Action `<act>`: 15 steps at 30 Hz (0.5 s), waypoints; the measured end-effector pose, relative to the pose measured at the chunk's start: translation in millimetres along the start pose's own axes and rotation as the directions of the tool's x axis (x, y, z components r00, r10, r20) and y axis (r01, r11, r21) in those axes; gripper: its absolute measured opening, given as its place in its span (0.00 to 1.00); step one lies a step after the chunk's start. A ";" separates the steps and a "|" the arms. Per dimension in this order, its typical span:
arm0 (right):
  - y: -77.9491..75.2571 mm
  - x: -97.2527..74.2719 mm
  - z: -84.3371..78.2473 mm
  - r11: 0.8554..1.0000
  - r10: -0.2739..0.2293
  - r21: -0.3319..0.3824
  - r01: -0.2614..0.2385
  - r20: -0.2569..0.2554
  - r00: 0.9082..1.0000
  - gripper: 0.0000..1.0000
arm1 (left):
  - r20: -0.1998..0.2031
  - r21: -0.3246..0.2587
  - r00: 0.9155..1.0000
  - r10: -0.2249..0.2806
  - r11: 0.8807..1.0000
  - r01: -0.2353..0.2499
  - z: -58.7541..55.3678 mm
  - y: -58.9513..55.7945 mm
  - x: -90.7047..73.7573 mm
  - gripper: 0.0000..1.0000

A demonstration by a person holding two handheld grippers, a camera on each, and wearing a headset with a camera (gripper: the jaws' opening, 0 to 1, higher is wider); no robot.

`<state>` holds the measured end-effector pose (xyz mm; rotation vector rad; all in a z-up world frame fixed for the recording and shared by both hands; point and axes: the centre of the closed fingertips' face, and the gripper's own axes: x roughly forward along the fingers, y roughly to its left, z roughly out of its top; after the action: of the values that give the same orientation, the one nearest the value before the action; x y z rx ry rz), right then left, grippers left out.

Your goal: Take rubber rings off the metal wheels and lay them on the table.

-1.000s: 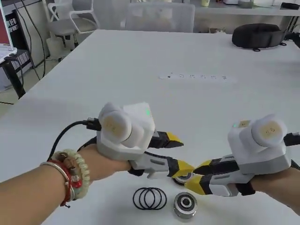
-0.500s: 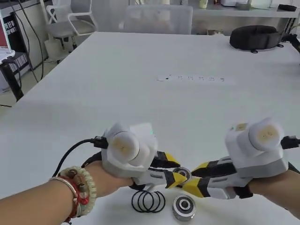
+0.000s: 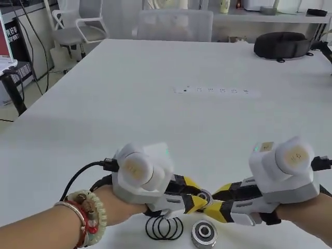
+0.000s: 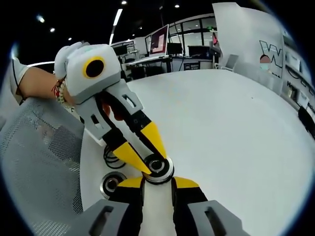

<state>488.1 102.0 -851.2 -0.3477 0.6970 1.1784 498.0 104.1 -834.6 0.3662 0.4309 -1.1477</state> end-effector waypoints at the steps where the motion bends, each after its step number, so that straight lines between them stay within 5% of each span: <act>1: -0.3 -0.2 -0.1 1.000 0.000 -0.010 0.000 -0.001 1.000 0.18 | 0.001 -0.002 1.000 0.001 1.000 -0.001 -0.1 0.1 -0.1 0.08; 7: -0.1 -0.7 -1.0 0.998 0.001 -0.067 -0.002 -0.015 1.000 0.14 | 0.007 -0.009 1.000 0.007 1.000 -0.007 -0.2 0.0 -0.1 0.08; 10: -3.3 -2.5 -5.2 0.996 -0.013 -0.089 0.009 -0.037 0.999 0.05 | 0.007 -0.009 1.000 0.009 1.000 -0.009 -0.4 0.1 0.1 0.08; 15: -8.4 -1.9 -5.1 0.997 -0.029 -0.065 0.027 -0.030 0.999 0.00 | 0.009 -0.009 1.000 0.015 1.000 -0.015 -0.3 -0.3 0.3 0.08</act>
<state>493.9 94.6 -854.7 -0.4298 0.6798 1.1730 497.8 103.9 -835.0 0.3554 0.4245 -1.1319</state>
